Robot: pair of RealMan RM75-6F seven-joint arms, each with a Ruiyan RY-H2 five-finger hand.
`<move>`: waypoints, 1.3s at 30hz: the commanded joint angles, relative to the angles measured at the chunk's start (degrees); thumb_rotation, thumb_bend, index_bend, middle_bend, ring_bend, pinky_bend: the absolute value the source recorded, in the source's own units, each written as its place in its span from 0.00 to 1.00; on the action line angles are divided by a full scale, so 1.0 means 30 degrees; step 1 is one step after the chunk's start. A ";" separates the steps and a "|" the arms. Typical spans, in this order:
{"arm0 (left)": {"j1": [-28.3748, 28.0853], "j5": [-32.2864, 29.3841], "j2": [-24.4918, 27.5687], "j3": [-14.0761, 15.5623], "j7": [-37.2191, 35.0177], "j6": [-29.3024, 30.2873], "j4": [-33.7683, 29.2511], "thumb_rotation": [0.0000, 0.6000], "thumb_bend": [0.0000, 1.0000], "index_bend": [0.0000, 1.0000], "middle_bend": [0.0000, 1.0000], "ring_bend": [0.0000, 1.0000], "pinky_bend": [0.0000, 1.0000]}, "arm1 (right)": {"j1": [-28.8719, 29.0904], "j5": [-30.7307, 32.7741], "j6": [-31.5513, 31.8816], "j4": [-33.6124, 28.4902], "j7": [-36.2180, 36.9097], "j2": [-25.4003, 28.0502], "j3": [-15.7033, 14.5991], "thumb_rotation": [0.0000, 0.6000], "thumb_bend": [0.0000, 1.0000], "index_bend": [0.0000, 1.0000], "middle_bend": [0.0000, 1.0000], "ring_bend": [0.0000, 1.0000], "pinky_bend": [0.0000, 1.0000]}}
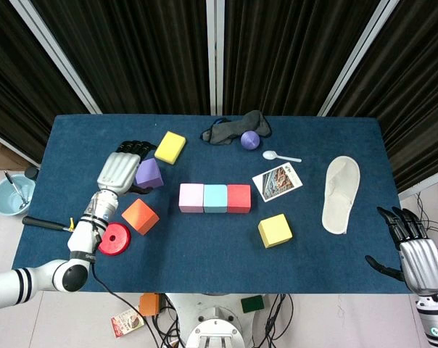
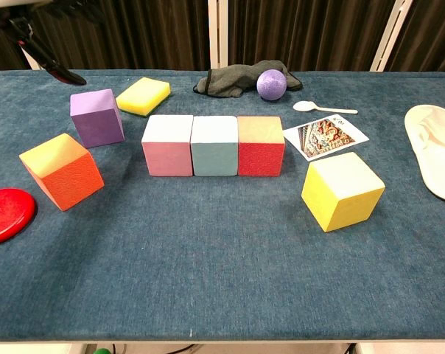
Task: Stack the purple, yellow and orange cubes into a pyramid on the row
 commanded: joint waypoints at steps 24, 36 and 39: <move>-0.2870 -0.9026 -0.3787 0.0212 0.3027 -0.2068 0.6106 0.87 0.09 0.22 0.18 0.14 0.13 | 0.0518 0.0365 -0.0846 -0.0085 0.0029 0.0011 0.0220 1.00 0.10 0.09 0.16 0.09 0.11; -0.2746 -0.6846 -0.4910 0.0569 0.1439 -0.4507 0.9484 0.94 0.26 0.40 0.40 0.30 0.15 | 0.0465 0.0811 -0.1093 -0.0415 -0.0400 -0.0018 0.0218 1.00 0.10 0.09 0.16 0.09 0.11; -0.2519 -0.5499 -0.4262 0.0350 0.0664 -0.4397 0.9119 0.98 0.27 0.42 0.44 0.34 0.18 | 0.0475 0.0819 -0.1100 -0.0684 -0.0654 0.0092 0.0252 1.00 0.10 0.09 0.16 0.09 0.11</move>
